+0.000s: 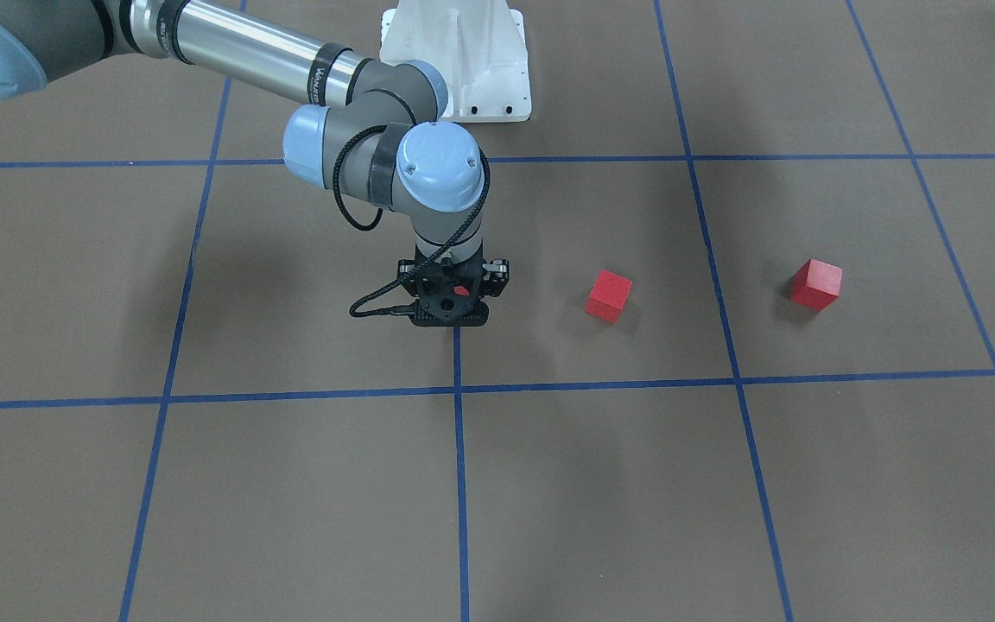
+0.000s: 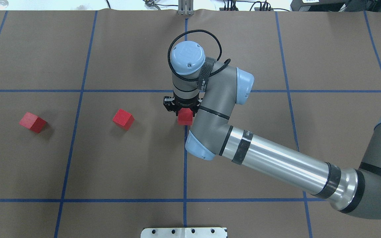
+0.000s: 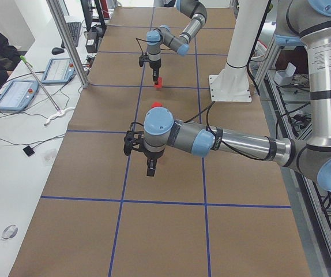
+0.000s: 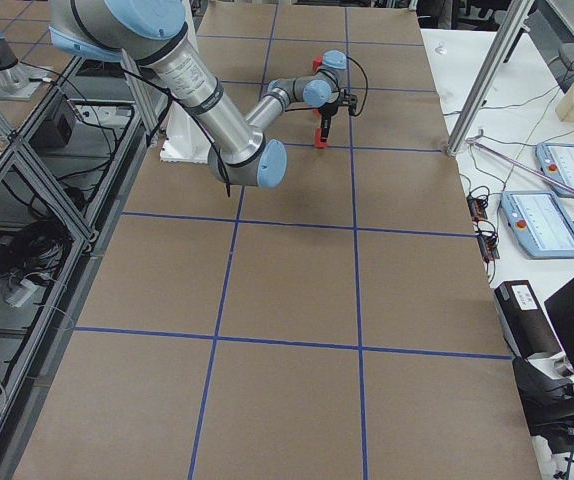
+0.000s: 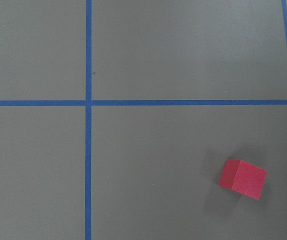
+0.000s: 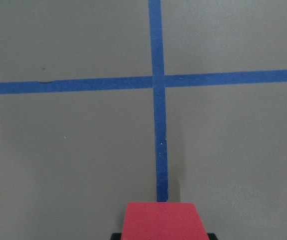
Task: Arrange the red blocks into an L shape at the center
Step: 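Carry the red cube with the right gripper to the center and set it down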
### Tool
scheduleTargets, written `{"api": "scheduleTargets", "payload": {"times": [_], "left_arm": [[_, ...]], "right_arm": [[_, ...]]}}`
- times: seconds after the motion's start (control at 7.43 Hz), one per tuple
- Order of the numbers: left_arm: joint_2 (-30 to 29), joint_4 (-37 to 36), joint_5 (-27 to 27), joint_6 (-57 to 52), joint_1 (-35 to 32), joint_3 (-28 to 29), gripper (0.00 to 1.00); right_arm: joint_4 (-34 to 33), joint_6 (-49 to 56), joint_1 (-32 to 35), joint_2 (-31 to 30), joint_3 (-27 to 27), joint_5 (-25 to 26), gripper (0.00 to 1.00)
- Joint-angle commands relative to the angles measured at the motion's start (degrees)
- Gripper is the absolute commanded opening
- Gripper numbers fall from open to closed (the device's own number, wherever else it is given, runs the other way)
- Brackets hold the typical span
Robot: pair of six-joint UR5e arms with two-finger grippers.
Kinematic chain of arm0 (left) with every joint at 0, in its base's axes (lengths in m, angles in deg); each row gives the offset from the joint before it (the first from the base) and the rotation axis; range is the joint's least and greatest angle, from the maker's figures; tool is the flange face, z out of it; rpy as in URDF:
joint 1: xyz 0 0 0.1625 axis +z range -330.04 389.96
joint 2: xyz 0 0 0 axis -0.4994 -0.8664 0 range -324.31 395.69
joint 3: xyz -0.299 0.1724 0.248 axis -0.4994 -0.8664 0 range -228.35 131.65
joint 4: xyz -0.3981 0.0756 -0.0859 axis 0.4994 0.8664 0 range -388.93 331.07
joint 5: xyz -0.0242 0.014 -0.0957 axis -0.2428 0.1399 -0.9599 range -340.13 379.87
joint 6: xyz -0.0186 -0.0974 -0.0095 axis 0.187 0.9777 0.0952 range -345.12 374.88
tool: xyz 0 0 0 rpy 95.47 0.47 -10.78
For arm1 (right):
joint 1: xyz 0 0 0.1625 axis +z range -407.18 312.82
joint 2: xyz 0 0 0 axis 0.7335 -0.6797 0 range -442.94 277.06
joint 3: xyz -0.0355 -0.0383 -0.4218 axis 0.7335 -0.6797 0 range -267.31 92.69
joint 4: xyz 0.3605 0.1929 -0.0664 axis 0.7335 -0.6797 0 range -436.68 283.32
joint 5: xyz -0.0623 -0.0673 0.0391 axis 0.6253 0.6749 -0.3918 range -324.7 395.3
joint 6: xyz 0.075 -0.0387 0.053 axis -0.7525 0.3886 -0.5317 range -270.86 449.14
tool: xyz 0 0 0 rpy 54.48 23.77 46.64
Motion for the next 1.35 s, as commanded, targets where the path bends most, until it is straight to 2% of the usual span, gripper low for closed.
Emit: {"api": "scheduleTargets", "payload": {"times": [0.0, 0.13, 0.4, 0.54, 0.67, 0.81, 1.08, 1.21], "left_arm": [[0.0, 0.0, 0.0, 0.1, 0.0, 0.0, 1.00], [-0.1, 0.0, 0.0, 0.1, 0.0, 0.0, 1.00], [-0.1, 0.0, 0.1, 0.1, 0.0, 0.1, 1.00], [0.0, -0.1, 0.0, 0.1, 0.0, 0.1, 1.00], [-0.1, -0.1, 0.1, 0.1, 0.0, 0.1, 1.00], [0.0, 0.0, 0.1, 0.0, 0.0, 0.3, 1.00], [-0.5, 0.3, -0.2, 1.7, 2.1, 0.4, 1.00], [-1.7, 3.6, -0.1, 7.0, 5.2, -1.0, 1.00]], "right_arm": [[0.0, 0.2, -0.5, -0.1, -0.4, 0.5, 0.55], [0.0, 0.3, -0.8, 0.0, -0.4, 1.1, 0.63], [0.0, 0.3, -1.0, -0.1, -0.4, 1.2, 0.70], [0.0, 0.1, -0.9, -0.2, -0.4, 1.2, 0.70], [0.0, 0.1, -1.0, -0.2, -0.4, 1.1, 0.78], [0.0, 0.3, -0.9, 0.0, -0.4, 1.1, 0.95], [-0.2, 0.1, 1.3, -0.7, 3.1, 0.3, 0.98], [-0.3, 0.0, 3.1, -2.6, 6.5, -0.9, 0.98]]}}
